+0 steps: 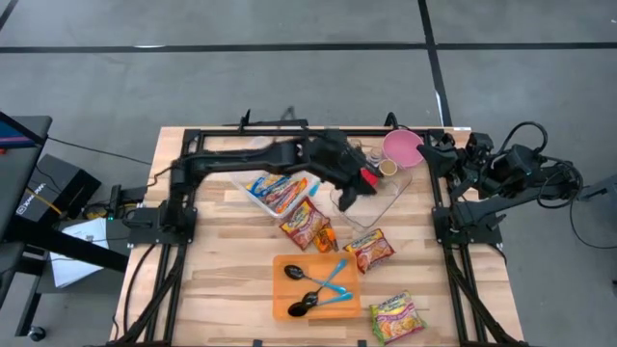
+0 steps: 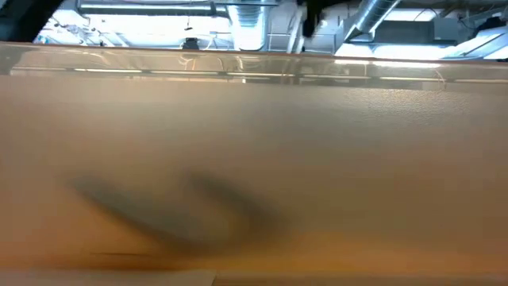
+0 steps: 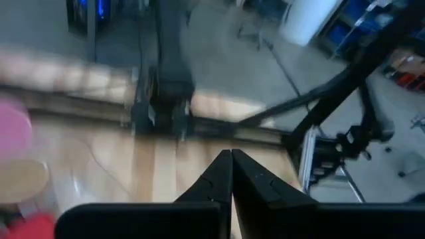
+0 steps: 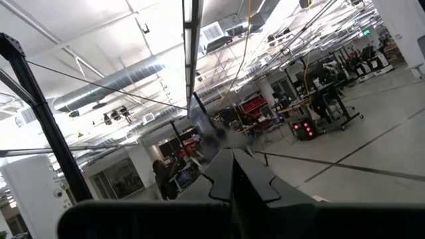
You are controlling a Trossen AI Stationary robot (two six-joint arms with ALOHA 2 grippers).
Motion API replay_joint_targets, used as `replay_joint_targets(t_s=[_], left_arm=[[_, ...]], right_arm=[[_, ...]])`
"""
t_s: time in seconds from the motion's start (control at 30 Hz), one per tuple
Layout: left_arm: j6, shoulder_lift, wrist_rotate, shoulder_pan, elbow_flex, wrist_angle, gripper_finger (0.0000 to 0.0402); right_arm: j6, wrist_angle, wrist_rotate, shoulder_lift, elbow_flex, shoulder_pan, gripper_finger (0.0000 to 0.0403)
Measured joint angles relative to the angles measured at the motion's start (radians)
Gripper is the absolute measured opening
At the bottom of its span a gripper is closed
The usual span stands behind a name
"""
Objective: Pick & Place Food Item
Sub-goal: Put the red noodle pack into the transparent container
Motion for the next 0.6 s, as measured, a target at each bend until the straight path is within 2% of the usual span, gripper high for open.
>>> replay_joint_targets(t_s=[0.17, 0.3, 0.4, 0.47, 0.6], left_arm=[[0.14, -0.123, -0.045, -0.032, -0.02, -0.037, 0.0008], [0.314, -0.201, -0.112, -0.089, -0.053, -0.083, 0.0045], [0.46, -0.227, -0.23, -0.157, -0.055, -0.107, 0.0089], [0.533, -0.229, -0.344, -0.201, -0.046, -0.094, 0.0122], [0.552, -0.226, -0.533, -0.236, 0.004, -0.066, 0.0181]], right_arm=[[-0.009, 0.002, -0.007, 0.0, 0.0, 0.0, 0.0], [-0.014, 0.003, -0.008, 0.001, 0.0, 0.0, 0.0], [-0.014, 0.005, -0.008, 0.001, 0.0, 0.0, 0.0], [-0.014, 0.004, -0.008, 0.001, 0.0, 0.0, 0.0], [-0.014, 0.004, -0.008, 0.001, 0.0, 0.0, 0.0]])
